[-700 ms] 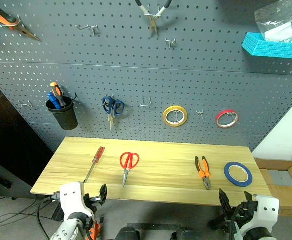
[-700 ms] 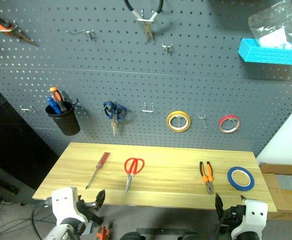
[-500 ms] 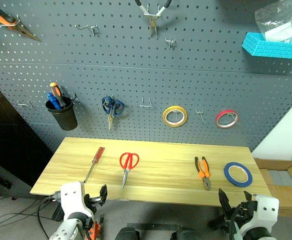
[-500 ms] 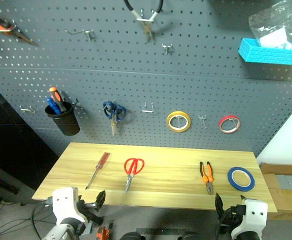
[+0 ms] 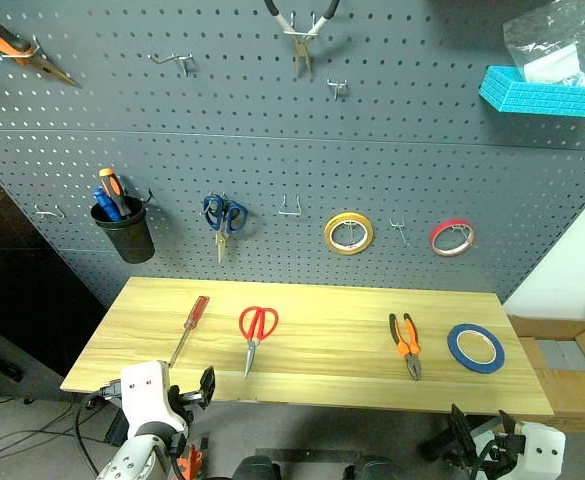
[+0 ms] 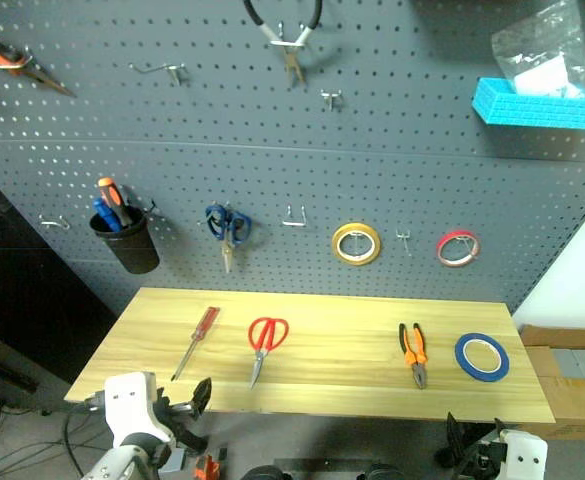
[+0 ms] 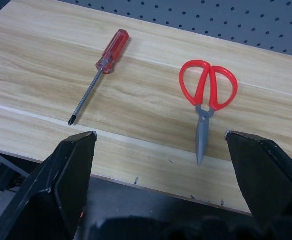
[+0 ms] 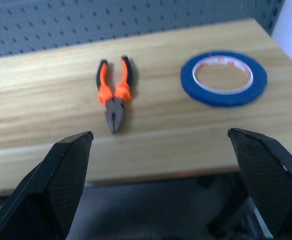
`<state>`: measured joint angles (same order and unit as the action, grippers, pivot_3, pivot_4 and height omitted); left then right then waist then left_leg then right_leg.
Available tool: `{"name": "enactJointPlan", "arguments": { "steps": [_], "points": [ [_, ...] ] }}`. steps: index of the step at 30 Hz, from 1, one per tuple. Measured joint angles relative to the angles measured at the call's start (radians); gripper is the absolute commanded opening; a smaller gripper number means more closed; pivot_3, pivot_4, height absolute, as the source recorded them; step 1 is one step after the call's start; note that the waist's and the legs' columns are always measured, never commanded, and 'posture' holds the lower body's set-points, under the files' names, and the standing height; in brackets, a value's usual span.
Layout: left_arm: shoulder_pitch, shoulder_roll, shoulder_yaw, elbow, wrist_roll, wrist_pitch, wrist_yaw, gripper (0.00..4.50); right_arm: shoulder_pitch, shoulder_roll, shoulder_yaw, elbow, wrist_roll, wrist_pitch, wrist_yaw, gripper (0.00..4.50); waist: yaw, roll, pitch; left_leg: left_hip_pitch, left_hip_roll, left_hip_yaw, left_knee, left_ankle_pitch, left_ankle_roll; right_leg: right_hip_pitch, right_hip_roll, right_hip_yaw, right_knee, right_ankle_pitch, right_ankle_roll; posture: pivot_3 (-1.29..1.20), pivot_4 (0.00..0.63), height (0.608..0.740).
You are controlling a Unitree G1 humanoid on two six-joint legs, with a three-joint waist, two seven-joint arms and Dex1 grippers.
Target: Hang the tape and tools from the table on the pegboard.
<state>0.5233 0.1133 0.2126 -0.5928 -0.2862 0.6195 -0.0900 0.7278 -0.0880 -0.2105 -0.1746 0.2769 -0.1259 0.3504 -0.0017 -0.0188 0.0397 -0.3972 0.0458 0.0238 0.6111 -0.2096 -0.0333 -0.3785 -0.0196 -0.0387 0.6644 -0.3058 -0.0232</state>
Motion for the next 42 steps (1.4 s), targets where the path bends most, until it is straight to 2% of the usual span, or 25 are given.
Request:
{"name": "enactJointPlan", "arguments": {
  "steps": [7,12,19,23,24,25,29,34,36,42],
  "points": [
    [-0.043,0.037,0.037,0.009,0.0,-0.015,-0.014,4.43,-0.021,-0.047,-0.02,0.001,-0.002,-0.012,-0.003,4.5,0.002,-0.001,-0.001,0.001,0.0,0.001,0.0,0.0,0.0,0.001,0.0,0.0,0.0,0.0,0.0,0.06,0.0,0.74],
    [-0.168,0.169,0.06,0.116,-0.013,-0.021,-0.121,4.43,-0.082,-0.199,-0.058,-0.036,-0.02,0.104,0.004,4.5,0.004,-0.001,-0.001,0.007,0.0,0.001,0.001,0.0,0.0,0.007,0.0,0.0,0.001,0.0,0.0,0.06,0.016,0.74],
    [-0.36,0.325,-0.034,0.278,-0.058,0.019,-0.357,4.43,-0.211,-0.398,-0.067,-0.058,-0.019,0.322,0.069,4.5,0.01,-0.002,0.034,0.012,0.0,0.004,0.001,0.004,0.007,0.01,0.0,0.002,0.003,0.0,0.0,0.05,0.106,0.74],
    [-0.486,0.373,-0.117,0.364,-0.086,0.061,-0.481,4.43,-0.319,-0.471,-0.068,-0.052,-0.02,0.398,0.104,4.5,0.012,-0.005,0.066,0.011,0.0,0.006,0.001,0.004,0.007,0.011,0.001,0.005,0.006,0.0,0.0,0.05,0.162,0.74],
    [-0.523,0.373,-0.139,0.388,-0.094,0.075,-0.51,4.43,-0.348,-0.49,-0.065,-0.036,-0.021,0.413,0.115,4.5,0.015,-0.007,0.075,0.008,0.0,0.007,0.001,0.005,0.008,0.01,0.001,0.006,0.008,0.001,0.003,0.04,0.198,0.74],
    [-0.569,0.369,-0.172,0.427,-0.097,0.083,-0.54,4.43,-0.386,-0.513,-0.06,-0.006,-0.024,0.427,0.132,4.5,0.018,-0.008,0.085,0.005,-0.001,0.007,0.001,0.005,0.008,0.007,0.001,0.006,0.01,0.004,0.007,0.04,0.208,0.74],
    [-0.724,0.302,-0.321,0.53,-0.091,0.089,-0.624,4.43,-0.508,-0.589,-0.042,0.085,-0.036,0.451,0.19,4.5,0.025,-0.008,0.13,-0.001,-0.001,0.007,0.003,0.007,0.011,0.003,0.001,0.007,0.011,0.004,0.011,0.02,0.258,0.74],
    [-0.909,0.131,-0.451,0.714,-0.049,0.038,-0.665,4.43,-0.629,-0.638,-0.026,0.226,-0.05,0.477,0.253,4.5,0.026,-0.011,0.177,-0.006,-0.003,0.007,0.004,0.006,0.011,0.0,0.001,0.007,0.011,0.003,0.014,0.02,0.291,0.74],
    [-0.951,0.084,-0.484,0.759,-0.037,0.003,-0.677,4.43,-0.658,-0.647,-0.02,0.255,-0.054,0.485,0.276,4.5,0.021,-0.013,0.19,-0.005,-0.002,0.008,0.004,0.006,0.012,0.001,0.001,0.008,0.011,0.003,0.016,0.0,0.323,0.74],
    [-1.102,-0.105,-0.574,1.054,0.056,-0.179,-0.721,4.43,-0.809,-0.688,0.026,0.411,-0.057,0.547,0.374,4.5,0.016,-0.013,0.249,-0.007,-0.003,0.009,0.006,0.005,0.012,-0.002,0.0,0.008,0.013,0.002,0.018,-0.02,0.37,0.74]
  ]
}}
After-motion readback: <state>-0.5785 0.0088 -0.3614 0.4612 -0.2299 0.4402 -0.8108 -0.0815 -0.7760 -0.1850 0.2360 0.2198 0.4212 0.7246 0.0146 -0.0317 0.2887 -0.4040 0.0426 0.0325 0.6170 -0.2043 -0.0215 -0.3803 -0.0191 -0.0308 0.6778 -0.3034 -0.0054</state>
